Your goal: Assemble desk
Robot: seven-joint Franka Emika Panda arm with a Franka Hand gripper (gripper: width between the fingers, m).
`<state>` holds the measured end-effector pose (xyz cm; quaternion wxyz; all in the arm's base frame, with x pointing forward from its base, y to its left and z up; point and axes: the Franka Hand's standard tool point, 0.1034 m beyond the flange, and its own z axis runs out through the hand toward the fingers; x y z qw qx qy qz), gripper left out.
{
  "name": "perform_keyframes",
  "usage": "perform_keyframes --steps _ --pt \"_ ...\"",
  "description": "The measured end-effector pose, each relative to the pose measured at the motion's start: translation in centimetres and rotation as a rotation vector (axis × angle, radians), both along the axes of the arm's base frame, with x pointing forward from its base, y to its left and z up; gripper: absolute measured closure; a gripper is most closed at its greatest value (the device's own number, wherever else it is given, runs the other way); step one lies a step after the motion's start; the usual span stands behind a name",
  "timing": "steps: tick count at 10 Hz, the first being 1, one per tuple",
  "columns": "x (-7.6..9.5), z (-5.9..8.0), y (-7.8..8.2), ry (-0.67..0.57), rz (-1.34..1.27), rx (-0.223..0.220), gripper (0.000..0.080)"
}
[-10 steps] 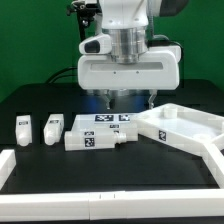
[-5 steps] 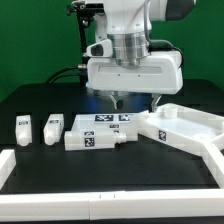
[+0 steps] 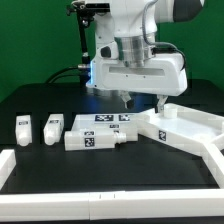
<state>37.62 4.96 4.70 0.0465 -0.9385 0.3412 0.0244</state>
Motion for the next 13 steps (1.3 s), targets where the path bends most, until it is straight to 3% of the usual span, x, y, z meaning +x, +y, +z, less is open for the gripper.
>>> perform_keyframes --steps 3,4,6,10,12,13 --pt "-0.3 -0.2 0.0 0.005 -0.009 0.001 0.0150" --pt "-2.1 -0.8 0.2 0.029 -0.121 0.019 0.0150" --pt "-4.2 -1.7 1.9 0.068 -0.141 0.019 0.0150" --pt "-4.7 -3.5 3.3 0.081 -0.126 -0.007 0.0150" --pt "-4.9 -3.7 3.1 0.087 -0.129 -0.009 0.0159" --pt "-4.9 -3.8 3.1 0.087 -0.129 -0.009 0.0323"
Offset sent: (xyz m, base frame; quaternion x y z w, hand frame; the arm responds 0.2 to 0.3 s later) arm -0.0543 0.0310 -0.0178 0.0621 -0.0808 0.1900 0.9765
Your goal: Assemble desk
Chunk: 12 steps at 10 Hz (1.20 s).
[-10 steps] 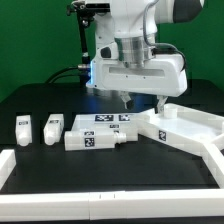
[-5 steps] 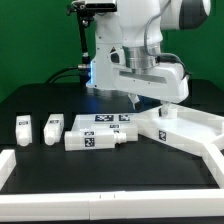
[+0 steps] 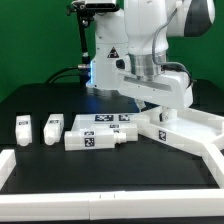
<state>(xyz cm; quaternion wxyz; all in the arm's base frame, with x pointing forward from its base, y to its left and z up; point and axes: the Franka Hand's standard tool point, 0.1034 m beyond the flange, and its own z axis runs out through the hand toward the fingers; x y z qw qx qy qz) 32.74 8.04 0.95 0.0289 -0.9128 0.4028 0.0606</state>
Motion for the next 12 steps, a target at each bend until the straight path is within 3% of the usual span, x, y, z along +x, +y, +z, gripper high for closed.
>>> perform_keyframes --steps 2,3,4,7,9,10,11,12 --pt "-0.1 -0.1 0.0 0.003 0.000 -0.001 0.0637" --pt "-0.1 -0.1 0.0 0.003 0.000 -0.001 0.0637" --pt "-0.1 -0.1 0.0 0.002 0.000 -0.001 0.0746" --pt "0.7 0.0 -0.9 0.011 0.059 0.015 0.0746" --pt "2.0 0.7 -3.1 -0.006 0.147 0.050 0.0746" --pt "2.5 2.3 -2.6 0.045 0.161 0.113 0.0746" --pt "3.8 4.9 -2.6 0.038 0.180 0.151 0.0746" --pt "4.8 6.3 -2.9 0.020 0.160 0.166 0.0745"
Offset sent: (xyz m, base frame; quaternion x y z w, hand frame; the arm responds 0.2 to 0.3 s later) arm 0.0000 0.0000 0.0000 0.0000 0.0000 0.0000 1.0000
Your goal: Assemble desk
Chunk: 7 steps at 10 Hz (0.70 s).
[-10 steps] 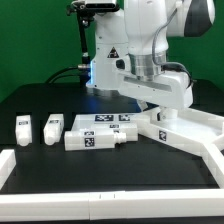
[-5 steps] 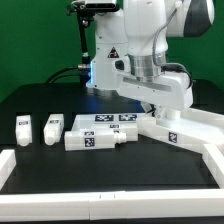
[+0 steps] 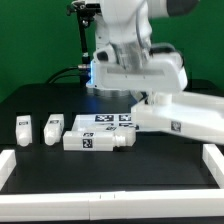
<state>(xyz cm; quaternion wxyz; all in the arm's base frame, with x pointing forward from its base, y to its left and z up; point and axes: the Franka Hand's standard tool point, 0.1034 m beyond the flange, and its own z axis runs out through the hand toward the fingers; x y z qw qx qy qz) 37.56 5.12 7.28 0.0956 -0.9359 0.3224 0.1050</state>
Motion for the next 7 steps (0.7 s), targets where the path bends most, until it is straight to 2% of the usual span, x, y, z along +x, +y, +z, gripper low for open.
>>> perform_keyframes --steps 2,5,6,7 --pt "-0.4 0.1 0.9 0.011 0.014 -0.021 0.0745" --pt "-0.5 -0.1 0.7 0.015 0.013 -0.021 0.0745" --pt "0.1 0.6 -0.2 0.023 0.108 -0.008 0.0745" --pt "2.4 2.2 -2.1 0.001 0.187 0.002 0.0745"
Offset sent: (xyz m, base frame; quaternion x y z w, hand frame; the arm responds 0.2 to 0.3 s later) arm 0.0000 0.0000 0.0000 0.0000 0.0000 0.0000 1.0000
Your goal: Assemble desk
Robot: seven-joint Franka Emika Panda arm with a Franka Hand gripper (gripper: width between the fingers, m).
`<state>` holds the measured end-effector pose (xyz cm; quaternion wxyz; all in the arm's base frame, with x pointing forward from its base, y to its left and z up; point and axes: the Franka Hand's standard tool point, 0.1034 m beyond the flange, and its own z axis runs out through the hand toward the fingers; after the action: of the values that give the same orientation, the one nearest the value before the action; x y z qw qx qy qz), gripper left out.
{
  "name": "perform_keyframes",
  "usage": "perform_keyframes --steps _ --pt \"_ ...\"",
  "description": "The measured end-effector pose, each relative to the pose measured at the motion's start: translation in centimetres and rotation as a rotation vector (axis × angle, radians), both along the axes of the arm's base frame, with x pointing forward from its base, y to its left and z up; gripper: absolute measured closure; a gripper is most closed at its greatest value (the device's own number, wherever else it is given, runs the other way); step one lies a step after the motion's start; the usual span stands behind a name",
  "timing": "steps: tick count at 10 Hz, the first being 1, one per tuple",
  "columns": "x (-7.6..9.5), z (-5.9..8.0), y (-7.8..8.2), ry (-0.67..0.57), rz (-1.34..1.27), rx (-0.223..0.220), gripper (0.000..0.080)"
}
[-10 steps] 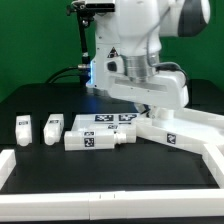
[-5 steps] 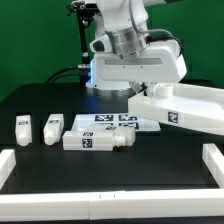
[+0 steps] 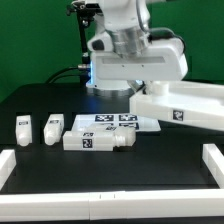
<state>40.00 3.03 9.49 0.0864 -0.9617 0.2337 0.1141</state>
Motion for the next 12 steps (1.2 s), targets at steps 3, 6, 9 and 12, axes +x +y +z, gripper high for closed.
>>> perform_keyframes --steps 3,6,9,12 --pt "3.5 1.2 -0.9 -0.057 0.166 0.026 0.0745" --pt "3.5 0.8 -1.3 -0.054 0.188 0.029 0.0745" --pt "10.0 1.1 -5.4 -0.048 0.284 0.063 0.0745" --pt "10.8 2.4 -3.1 -0.063 0.377 0.044 0.0745"
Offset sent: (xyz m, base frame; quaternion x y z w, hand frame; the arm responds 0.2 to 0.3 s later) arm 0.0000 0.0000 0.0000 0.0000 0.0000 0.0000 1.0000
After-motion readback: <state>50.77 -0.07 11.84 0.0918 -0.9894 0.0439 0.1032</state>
